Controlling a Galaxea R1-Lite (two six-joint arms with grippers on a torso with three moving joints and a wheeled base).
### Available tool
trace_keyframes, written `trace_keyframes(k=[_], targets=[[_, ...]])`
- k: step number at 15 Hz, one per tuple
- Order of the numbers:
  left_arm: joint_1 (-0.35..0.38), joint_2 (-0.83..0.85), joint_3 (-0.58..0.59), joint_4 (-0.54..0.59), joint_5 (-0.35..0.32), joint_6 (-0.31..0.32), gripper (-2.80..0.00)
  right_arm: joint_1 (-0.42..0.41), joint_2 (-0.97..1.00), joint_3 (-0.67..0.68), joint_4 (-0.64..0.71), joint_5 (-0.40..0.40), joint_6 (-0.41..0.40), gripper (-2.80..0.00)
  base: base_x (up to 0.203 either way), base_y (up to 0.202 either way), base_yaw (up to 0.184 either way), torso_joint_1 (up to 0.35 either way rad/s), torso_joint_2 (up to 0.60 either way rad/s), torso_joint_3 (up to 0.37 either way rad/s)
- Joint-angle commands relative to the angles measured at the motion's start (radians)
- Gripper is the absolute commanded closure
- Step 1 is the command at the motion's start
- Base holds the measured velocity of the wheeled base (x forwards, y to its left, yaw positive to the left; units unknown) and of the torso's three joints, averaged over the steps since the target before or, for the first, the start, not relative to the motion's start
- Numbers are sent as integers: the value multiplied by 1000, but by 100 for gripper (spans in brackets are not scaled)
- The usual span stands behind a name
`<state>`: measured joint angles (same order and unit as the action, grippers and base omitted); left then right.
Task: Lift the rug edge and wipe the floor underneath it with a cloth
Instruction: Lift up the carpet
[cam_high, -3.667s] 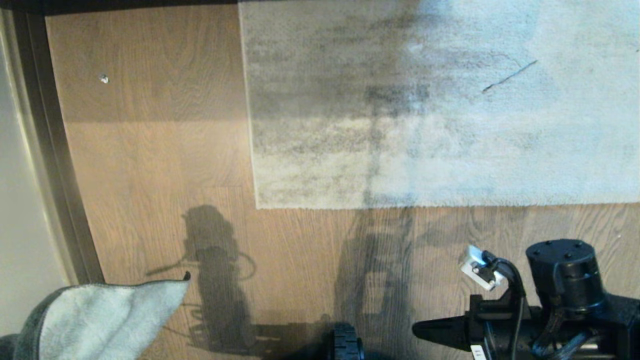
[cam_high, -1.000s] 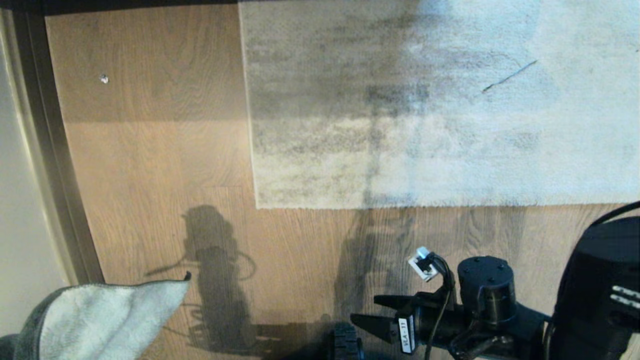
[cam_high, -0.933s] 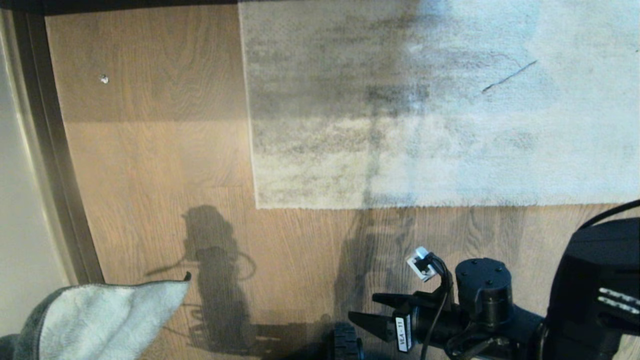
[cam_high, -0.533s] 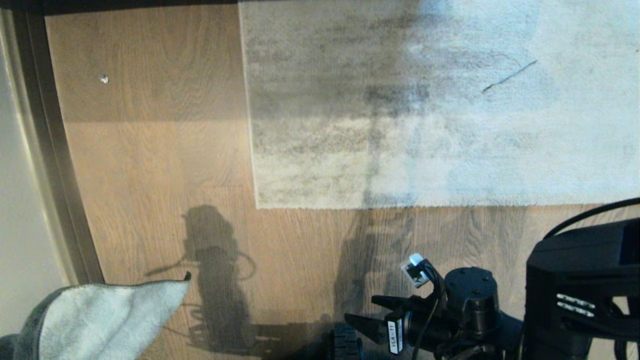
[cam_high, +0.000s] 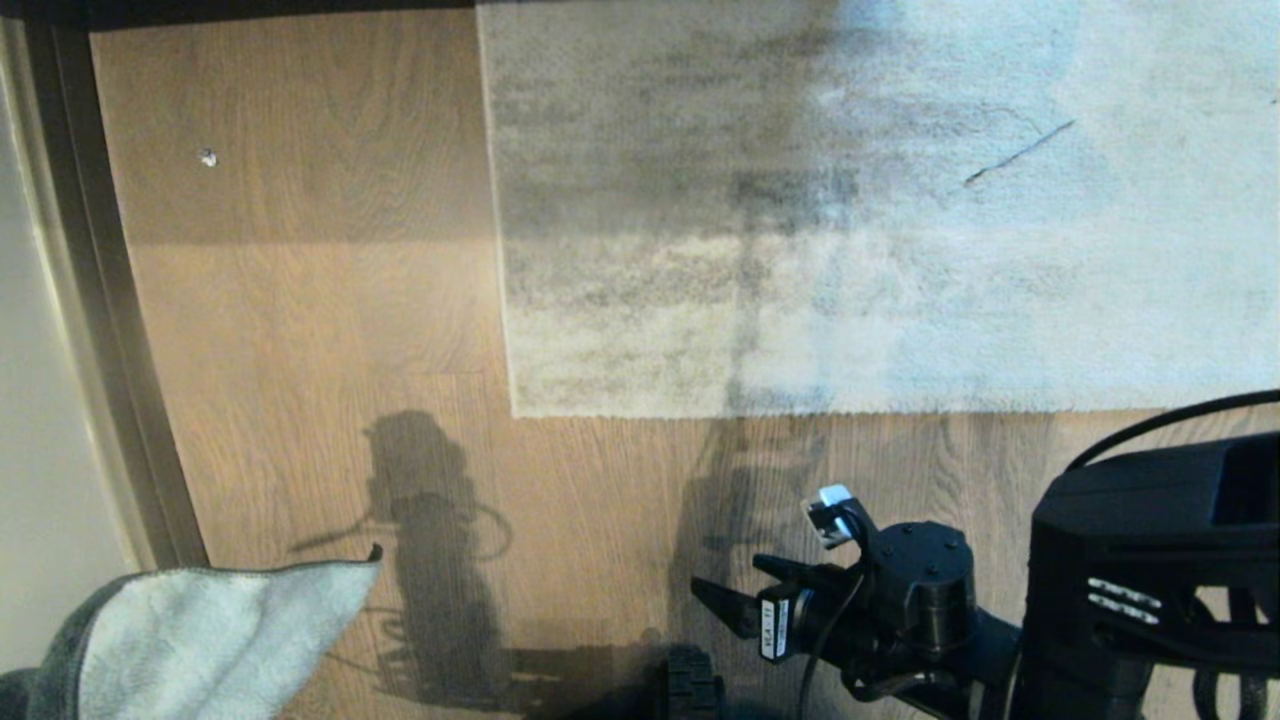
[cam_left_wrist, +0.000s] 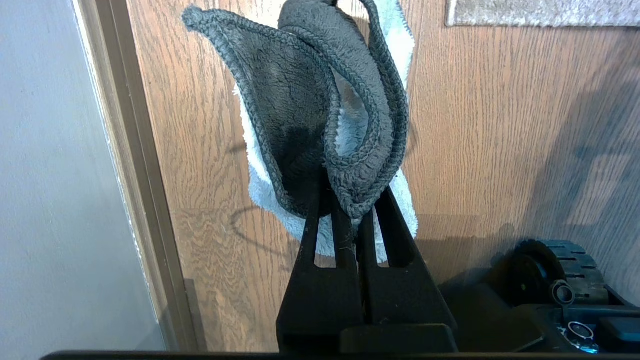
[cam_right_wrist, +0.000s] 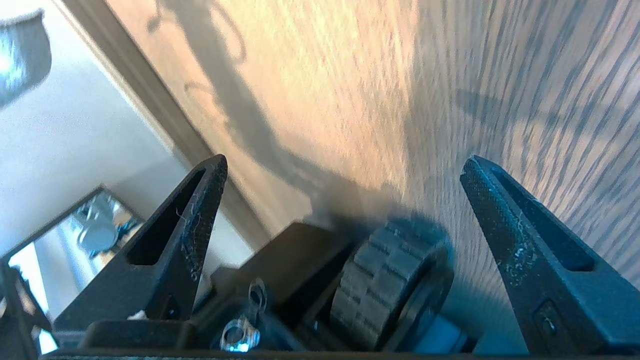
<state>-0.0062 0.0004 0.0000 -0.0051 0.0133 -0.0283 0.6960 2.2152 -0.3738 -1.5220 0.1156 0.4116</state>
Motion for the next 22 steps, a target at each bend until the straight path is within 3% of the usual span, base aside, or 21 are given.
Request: trace_keyframes(k=[1, 3, 13, 20, 22], targets=[[0, 0, 0, 0, 1, -1, 0, 0, 2, -22, -48, -19, 33, -280, 0, 0, 0, 0, 0, 0], [0, 0, 0, -1, 1, -1, 0, 0, -4, -51, -48, -43, 114, -280, 0, 0, 0, 0, 0, 0], [0, 0, 0, -1, 1, -1, 0, 4, 0, -60, -48, -66, 304, -280, 0, 0, 0, 0, 0, 0], [0, 0, 0, 0, 1, -1, 0, 16, 21, -121, -48, -197, 451, -280, 0, 0, 0, 0, 0, 0], [0, 0, 0, 0, 1, -1, 0, 20, 20, -149, -48, -230, 528, -280, 0, 0, 0, 0, 0, 0]])
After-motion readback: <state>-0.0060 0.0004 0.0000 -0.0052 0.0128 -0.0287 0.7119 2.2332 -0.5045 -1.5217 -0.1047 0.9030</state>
